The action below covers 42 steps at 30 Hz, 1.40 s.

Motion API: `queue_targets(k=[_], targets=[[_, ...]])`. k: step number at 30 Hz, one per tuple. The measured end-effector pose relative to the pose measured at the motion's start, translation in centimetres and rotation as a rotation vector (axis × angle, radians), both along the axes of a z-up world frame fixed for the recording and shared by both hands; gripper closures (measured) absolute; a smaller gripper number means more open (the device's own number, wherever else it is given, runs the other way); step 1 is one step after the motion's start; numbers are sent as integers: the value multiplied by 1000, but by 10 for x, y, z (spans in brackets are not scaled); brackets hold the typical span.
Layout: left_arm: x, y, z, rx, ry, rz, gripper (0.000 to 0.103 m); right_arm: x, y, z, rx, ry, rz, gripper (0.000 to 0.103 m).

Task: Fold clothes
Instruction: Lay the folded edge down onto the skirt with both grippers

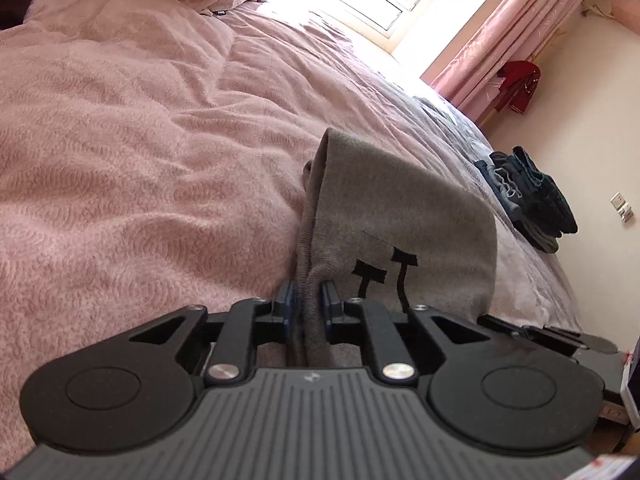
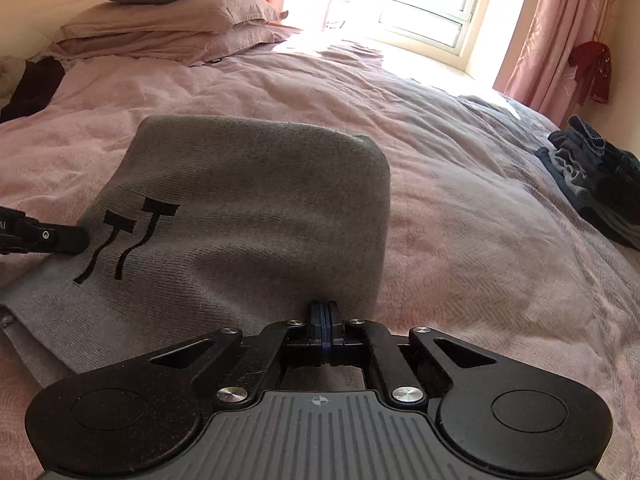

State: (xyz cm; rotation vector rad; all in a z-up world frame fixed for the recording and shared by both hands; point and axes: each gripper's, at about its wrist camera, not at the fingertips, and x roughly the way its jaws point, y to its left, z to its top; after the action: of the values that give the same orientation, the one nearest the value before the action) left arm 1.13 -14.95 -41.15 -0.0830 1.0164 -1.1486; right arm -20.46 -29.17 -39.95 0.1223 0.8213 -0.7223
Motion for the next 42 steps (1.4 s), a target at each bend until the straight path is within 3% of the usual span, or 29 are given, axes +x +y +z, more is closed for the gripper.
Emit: queue_targets(k=[2, 6, 11, 13, 16, 18, 20, 26, 30, 33, 37, 39, 42], targets=[[10, 0, 6, -39, 48, 2, 80, -11, -10, 5, 38, -39, -1, 103], [25, -21, 25, -92, 40, -7, 65, -46, -51, 29, 202, -290, -101, 103], [46, -67, 24, -99, 66, -5, 61, -54, -99, 39, 276, -476, -182, 103], [47, -80, 21, -91, 69, -9, 65, -54, -110, 39, 312, -541, -189, 103], [42, -88, 18, -69, 6, 18, 101, -49, -117, 37, 354, -612, -165, 103], [38, -89, 14, -51, -46, 41, 101, -38, -117, 32, 349, -622, -151, 103], [32, -93, 8, -15, -110, 59, 100, -24, -112, 29, 274, -565, -144, 103], [18, -112, -13, 74, -243, 53, 98, 33, -98, 13, 58, -236, -79, 103], [18, -117, -13, 105, -262, 43, 98, 50, -102, -4, 25, -129, -36, 103], [24, -114, -1, 110, -224, 38, 97, 45, -120, -6, 96, -158, -29, 103], [33, -101, 29, 53, -224, 60, 96, -1, -154, 18, 330, -400, -113, 103], [32, -100, 42, 13, -227, 46, 96, -19, -153, 31, 309, -470, -147, 103], [13, -114, 48, -8, -265, -39, 96, -21, -141, 41, 274, -492, -84, 103]])
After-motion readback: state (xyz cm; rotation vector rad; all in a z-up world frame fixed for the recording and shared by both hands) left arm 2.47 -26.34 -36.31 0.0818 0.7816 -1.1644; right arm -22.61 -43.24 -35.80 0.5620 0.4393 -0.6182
